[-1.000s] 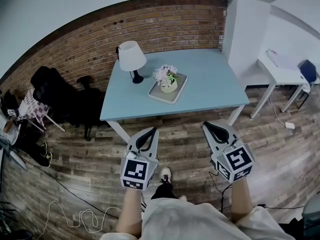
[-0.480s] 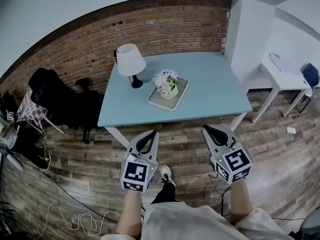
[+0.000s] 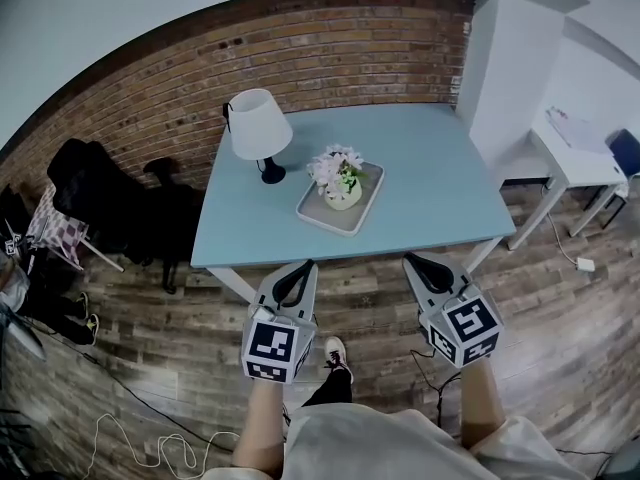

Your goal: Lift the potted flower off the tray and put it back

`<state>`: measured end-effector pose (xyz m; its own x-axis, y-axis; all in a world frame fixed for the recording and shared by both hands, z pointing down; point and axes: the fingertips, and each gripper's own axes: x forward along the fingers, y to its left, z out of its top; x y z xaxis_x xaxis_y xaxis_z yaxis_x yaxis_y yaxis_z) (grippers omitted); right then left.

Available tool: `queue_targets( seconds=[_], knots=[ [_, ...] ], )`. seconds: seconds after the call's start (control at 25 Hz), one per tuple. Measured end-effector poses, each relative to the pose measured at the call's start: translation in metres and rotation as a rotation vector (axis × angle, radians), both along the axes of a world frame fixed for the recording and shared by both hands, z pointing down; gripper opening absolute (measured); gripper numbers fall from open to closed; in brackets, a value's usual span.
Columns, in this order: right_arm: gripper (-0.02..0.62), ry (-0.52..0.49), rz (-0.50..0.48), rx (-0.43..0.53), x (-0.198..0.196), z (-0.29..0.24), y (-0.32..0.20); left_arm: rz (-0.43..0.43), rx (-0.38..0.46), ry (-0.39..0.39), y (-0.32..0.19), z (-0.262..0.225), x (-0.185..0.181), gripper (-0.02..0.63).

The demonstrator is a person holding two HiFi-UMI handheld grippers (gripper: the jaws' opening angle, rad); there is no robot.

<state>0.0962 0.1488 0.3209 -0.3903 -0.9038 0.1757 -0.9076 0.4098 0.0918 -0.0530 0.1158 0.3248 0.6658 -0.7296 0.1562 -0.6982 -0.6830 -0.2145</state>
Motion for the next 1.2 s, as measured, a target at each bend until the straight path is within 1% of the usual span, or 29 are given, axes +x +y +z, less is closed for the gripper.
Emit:
queue_targets(
  seconds=[0.24,0.44,0.64,0.96,1.2],
  knots=[
    [0.031,0.008,0.019,-0.020,0.004,0.003,-0.055,0.014,-0.019,0.007,-0.056,0.003,0.003,0.017],
    [0.031,0.014,0.037,-0.029,0.007,0.001,-0.101,0.031,-0.013,0.008,-0.102,-0.002,0.005,0.017],
    [0.031,0.023,0.045,-0.052,0.008,0.007,-0.140,0.035,-0.047,0.012,-0.145,0.006,0.003,0.017],
    [0.031,0.041,0.053,-0.091,0.008,0.026,-0.191,0.062,-0.074,0.006,-0.198,0.023,0.004,0.018],
    [0.031,0.046,0.077,-0.123,0.011,0.039,-0.222,0.091,-0.093,0.007,-0.229,0.032,0.006,0.018]
  ],
)
